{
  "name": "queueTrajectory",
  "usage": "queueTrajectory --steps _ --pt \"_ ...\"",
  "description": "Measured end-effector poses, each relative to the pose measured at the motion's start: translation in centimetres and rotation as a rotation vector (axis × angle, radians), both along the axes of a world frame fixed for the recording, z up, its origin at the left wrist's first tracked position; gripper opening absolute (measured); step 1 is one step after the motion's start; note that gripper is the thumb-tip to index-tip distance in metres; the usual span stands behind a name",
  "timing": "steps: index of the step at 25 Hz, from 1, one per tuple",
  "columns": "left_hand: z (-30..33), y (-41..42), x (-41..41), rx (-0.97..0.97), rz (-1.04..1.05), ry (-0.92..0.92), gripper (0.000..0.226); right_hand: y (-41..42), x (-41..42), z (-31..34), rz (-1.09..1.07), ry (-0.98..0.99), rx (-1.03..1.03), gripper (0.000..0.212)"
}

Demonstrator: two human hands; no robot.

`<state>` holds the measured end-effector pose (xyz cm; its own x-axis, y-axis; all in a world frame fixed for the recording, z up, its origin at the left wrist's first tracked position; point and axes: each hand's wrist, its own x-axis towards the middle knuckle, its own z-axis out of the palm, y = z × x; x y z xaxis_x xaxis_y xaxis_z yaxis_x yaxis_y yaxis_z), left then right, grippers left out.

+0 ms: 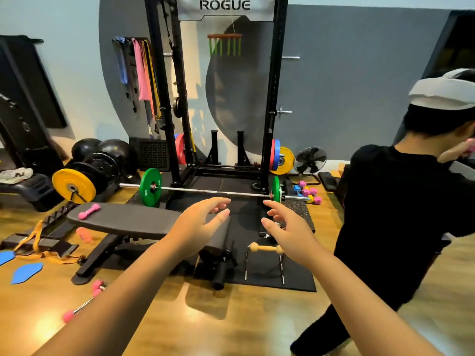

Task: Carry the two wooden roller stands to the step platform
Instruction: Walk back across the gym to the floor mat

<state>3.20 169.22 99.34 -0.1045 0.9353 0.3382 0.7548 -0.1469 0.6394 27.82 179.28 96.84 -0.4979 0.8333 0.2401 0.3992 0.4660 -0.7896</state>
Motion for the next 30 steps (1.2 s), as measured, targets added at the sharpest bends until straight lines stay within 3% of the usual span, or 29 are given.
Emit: queueTrajectory --steps 5,11,18,23,30 --pt "-3.9 11.1 0.8 -0.061 0.011 -0.001 0.038 12.2 2.7 -2.5 -0.063 -0.068 -0.027 0.051" --pt "-9.3 24.2 1.1 -0.166 -0.025 -0.039 0.057 25.4 3.5 -6.6 -0.113 -0.109 -0.055 0.050" --pt "-14.6 43.9 -3.4 -0.213 -0.076 -0.046 0.054 42.2 1.0 -13.5 -0.168 -0.146 -0.128 0.051" --pt "-16.5 57.0 -5.1 -0.235 -0.177 -0.027 0.038 53.2 -1.7 -15.3 -0.206 -0.154 -0.145 0.055" --pt "-23.2 68.3 -4.7 -0.347 -0.176 -0.003 0.039 65.1 -2.4 -22.6 -0.207 -0.148 -0.235 0.054"
